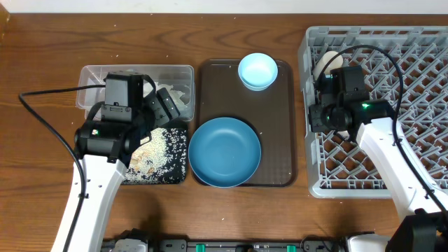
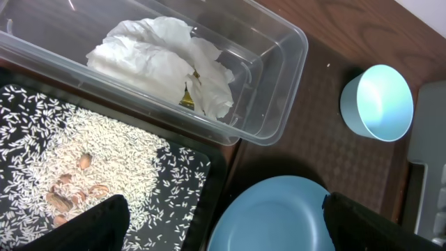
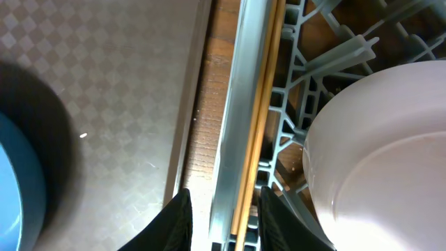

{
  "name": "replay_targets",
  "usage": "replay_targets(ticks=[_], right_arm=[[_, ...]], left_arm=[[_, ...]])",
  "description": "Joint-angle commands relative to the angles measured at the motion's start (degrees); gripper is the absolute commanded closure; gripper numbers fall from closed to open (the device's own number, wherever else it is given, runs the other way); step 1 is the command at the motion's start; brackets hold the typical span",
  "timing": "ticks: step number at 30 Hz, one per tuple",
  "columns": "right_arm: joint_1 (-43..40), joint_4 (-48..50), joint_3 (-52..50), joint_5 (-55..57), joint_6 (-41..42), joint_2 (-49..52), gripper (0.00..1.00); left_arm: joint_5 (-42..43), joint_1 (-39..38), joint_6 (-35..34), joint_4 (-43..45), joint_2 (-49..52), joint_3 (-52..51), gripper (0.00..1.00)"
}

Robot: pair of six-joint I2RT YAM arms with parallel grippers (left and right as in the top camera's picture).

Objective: Sort waste into correct bins and load items into the dishwasher rack
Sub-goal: 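Move the right gripper left to the light-blue bowl and grip its rim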

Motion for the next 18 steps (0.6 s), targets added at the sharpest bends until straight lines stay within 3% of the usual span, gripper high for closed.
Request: replay_targets(ticks=[1,7,15,18], right_arm=[[0.5,-0.9,3.1,0.0,-1.1,-2.3,0.69],[0.4,-4.5,9.8,2.4,-1.7,-5.9,0.68],[0.4,-4.5,11.0,10.6,0.9,-10.2,0.54],[0.5,-3.9,11.0,5.8,3.3,-10.2,0.53]], left_arm=[[-1.1,0.2,0.1,0.0,-0.4,1.2,0.09],[-1.1,0.2,0.2,0.0,-0.4,1.2,0.09],[-1.1,0.2,0.1,0.0,-0.4,1.2,0.09],[-1.1,0.2,0.1,0.0,-0.4,1.2,0.09]])
